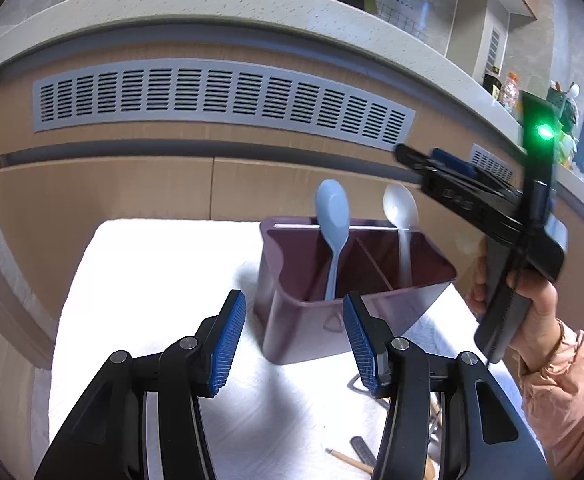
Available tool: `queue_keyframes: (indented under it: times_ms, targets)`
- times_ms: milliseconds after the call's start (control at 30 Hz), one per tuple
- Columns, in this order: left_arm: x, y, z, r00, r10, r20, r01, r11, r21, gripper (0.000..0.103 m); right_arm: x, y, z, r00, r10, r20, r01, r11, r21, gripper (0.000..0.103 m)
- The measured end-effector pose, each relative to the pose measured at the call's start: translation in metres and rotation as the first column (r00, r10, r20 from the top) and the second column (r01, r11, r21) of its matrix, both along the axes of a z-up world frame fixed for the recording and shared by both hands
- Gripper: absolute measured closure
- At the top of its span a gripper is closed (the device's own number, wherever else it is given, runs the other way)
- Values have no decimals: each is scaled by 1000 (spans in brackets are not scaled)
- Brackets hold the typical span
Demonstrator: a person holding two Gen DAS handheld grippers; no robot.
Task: Organize utensils
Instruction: 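Lower both spoons into the caddy and open both tools, then move both tools back to the remaining utensils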
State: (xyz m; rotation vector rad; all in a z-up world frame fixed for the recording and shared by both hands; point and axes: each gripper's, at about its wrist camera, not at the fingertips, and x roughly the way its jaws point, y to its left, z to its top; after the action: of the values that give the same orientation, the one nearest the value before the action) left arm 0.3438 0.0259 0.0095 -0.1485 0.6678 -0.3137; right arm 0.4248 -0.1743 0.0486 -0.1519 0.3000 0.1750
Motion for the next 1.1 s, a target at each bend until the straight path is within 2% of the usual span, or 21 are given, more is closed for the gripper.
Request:
queue_keyframes:
  times_ms: [133, 167, 233, 267, 300, 367, 467, 700, 800, 867, 1033, 1100]
  targets:
    - [-4, 3, -5, 1000, 13, -28, -13, 1000, -9, 51, -22, -15, 5, 1000, -12, -6, 12, 1000, 5, 43]
    - [-6, 3, -7, 999, 15, -36, -15, 1000, -10, 51, -30, -19, 6, 1000, -6, -20, 6, 1000, 6, 38]
    - [-15, 2, -12, 998, 26, -56, -26, 1000, -5, 48, -46, -26, 4, 998, -8, -54, 8, 1000, -11, 17]
    - [-19, 2, -15, 997, 33, -64, -34, 999, -3, 43, -57, -28, 1, 998, -8, -69, 6, 1000, -29, 4]
    - [-25, 2, -20, 996, 45, -74, -45, 999, -1, 41, -66, -29, -2, 997, -8, -74, 5, 999, -48, 1]
    - [-35, 2, -29, 993, 58, -100, -58, 998, 7, 40, -87, -27, -12, 996, -30, -90, 19, 992, -125, 1]
    - [-54, 4, -43, 985, 72, -157, -73, 997, 2, 40, -113, -25, -26, 991, -37, -126, 13, 982, -189, 1]
    - [-96, 5, -60, 975, 103, -199, -84, 992, 98, 39, -158, -27, -53, 949, 83, -304, -130, 982, -138, 1]
    - [-109, 8, -63, 970, 101, -221, -83, 993, 88, 39, -178, -18, -67, 927, 171, -333, -232, 960, -154, 1]
    - [-116, 10, -66, 970, 98, -222, -81, 993, 84, 39, -184, -9, -78, 911, 186, -367, -271, 943, -195, 1]
    - [-123, 8, -65, 973, 81, -215, -62, 994, 94, 39, -198, 0, -97, 865, 247, -438, -354, 917, -182, 1]
    - [-122, 9, -66, 970, 76, -229, -58, 995, 84, 39, -201, 6, -102, 851, 264, -453, -388, 898, -206, 3]
